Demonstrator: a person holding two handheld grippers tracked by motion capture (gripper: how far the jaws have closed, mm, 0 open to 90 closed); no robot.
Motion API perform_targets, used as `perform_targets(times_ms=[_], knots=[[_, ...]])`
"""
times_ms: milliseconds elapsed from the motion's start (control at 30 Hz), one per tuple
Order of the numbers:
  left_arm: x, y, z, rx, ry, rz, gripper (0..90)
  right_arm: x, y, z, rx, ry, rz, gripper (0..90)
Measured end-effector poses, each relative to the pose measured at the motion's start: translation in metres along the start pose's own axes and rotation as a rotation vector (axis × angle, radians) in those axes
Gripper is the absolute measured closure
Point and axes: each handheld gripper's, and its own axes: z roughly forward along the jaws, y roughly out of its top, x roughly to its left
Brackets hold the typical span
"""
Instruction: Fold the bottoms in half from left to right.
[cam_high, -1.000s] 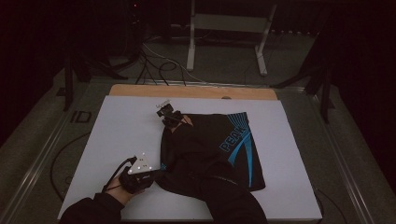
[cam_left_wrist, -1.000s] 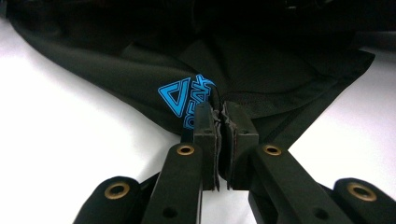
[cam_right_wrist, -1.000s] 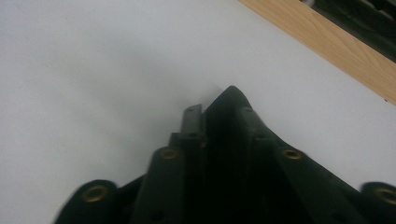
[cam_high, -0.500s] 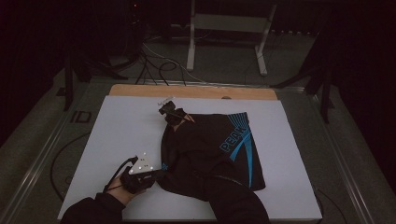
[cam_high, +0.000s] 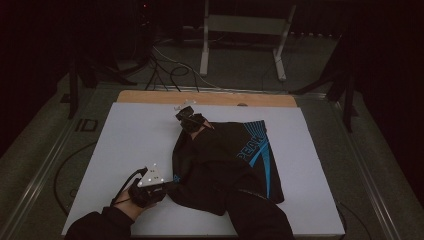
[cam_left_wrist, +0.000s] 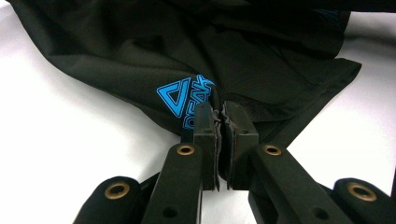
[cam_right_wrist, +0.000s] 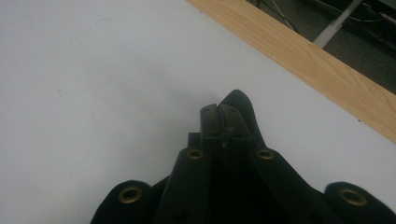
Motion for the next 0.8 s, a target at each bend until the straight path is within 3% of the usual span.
perform_targets(times_ms=[800], knots=[[-0.013, 0.027, -0.004, -0.037, -0.037, 0.037, 85.5, -0.026, 0.004, -0.032, -0.05, -0.012, 0.026, 90.0]])
